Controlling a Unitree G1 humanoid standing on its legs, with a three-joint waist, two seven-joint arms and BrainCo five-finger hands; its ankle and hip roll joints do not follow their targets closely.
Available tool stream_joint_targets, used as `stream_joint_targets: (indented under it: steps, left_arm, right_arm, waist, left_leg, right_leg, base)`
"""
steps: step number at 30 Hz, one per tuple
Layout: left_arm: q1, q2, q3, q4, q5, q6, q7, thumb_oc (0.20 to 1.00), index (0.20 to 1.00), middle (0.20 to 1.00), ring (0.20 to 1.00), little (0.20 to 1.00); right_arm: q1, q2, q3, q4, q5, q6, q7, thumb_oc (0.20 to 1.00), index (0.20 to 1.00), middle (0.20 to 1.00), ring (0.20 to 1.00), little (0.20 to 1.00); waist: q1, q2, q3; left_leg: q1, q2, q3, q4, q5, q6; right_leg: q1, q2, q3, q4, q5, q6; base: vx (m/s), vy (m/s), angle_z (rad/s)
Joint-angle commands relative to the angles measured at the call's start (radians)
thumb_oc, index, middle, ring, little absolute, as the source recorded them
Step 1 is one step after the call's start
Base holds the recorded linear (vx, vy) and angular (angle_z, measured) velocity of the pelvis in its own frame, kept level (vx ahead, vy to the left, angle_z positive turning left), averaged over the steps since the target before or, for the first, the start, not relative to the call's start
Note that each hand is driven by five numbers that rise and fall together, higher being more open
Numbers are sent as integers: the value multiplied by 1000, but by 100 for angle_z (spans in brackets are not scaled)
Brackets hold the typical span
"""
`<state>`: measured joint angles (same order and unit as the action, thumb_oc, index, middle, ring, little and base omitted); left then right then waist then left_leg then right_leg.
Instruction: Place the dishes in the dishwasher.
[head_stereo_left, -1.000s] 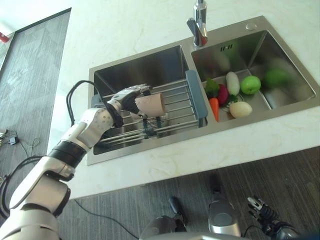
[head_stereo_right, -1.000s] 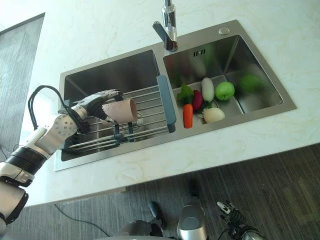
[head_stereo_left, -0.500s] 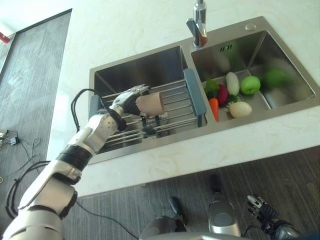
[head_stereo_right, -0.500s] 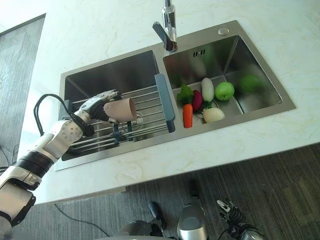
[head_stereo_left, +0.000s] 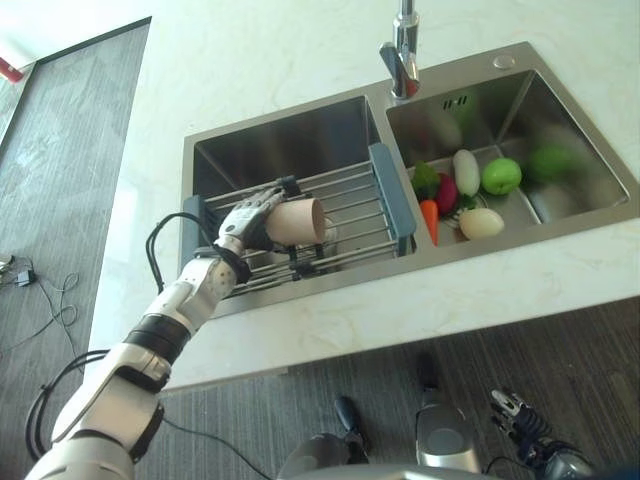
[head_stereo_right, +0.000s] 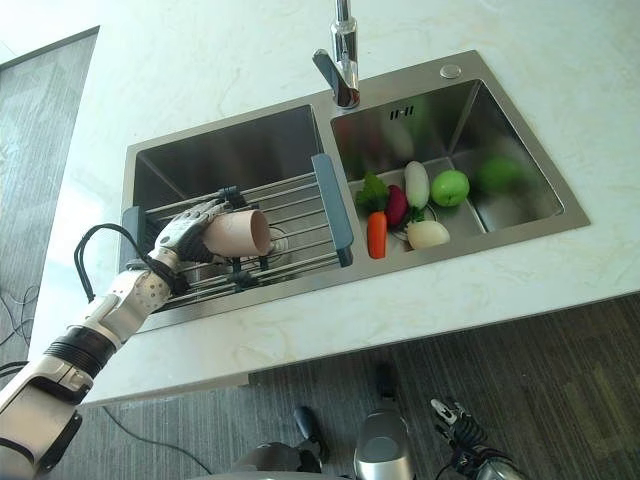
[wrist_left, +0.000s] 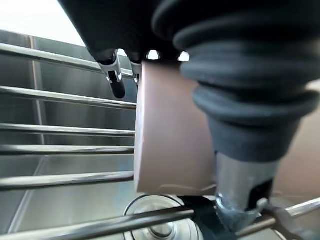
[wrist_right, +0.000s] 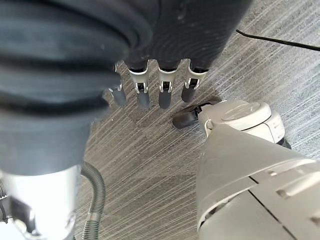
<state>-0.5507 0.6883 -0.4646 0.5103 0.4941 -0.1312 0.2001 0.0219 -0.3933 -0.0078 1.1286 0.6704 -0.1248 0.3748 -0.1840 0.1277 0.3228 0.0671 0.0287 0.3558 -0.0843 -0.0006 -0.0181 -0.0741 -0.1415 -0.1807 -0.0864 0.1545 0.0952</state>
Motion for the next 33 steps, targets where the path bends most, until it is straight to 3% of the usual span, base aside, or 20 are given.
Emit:
stream_joint_targets:
  steps: [1,11,15,32,33]
  left_arm:
    - [61,8,-31,64,45,19,32,1000,1000,1000,1000,1000]
    - [54,17,-38,60,47,-5,40,1000,1000,1000,1000,1000]
    - [32,28,-41,39,37,-64,20,1000,1000,1000,1000,1000]
    - [-9,83,-69,-54,16,-79,-39,1000,1000,1000,1000,1000]
    - [-8,81,-68,-54,23,-74,-46,498,498,498,498,498]
  right_arm:
    - [-12,33,11,19,33,-34,10,1000,1000,1000,1000,1000]
    - [-18,28,8,24,29,-28,13,1000,1000,1000,1000,1000]
    - [-11,31,5,33,34,-25,11,1000,1000,1000,1000,1000]
    - [-10,33,-6,50,49,-26,11,1000,1000,1000,1000,1000]
    - [-10,33,-6,49,48,-26,10,1000,1000,1000,1000,1000]
  waist:
    - [15,-26,-7]
    - [13,-23,-7]
    - [9,-24,-11]
    - [7,-17,-8]
    - [7,-16,-7]
  left_leg:
    - [-118,26,-125,103,-43,-25]
    - [-115,24,-123,101,-45,-24]
    - [-112,23,-121,100,-46,-23]
    - [-115,19,-122,95,-48,-20]
    - [-114,19,-122,95,-49,-20]
  right_leg:
    - [-68,-67,33,129,-116,96]
    - [-70,-68,34,133,-119,96]
    - [-67,-67,36,133,-120,96]
    - [-75,-69,45,133,-118,100]
    - [-75,-68,45,133,-118,100]
  base:
    - [0,0,0]
    - [0,0,0]
    - [0,0,0]
    - [-3,-1,1]
    - [-7,-1,4]
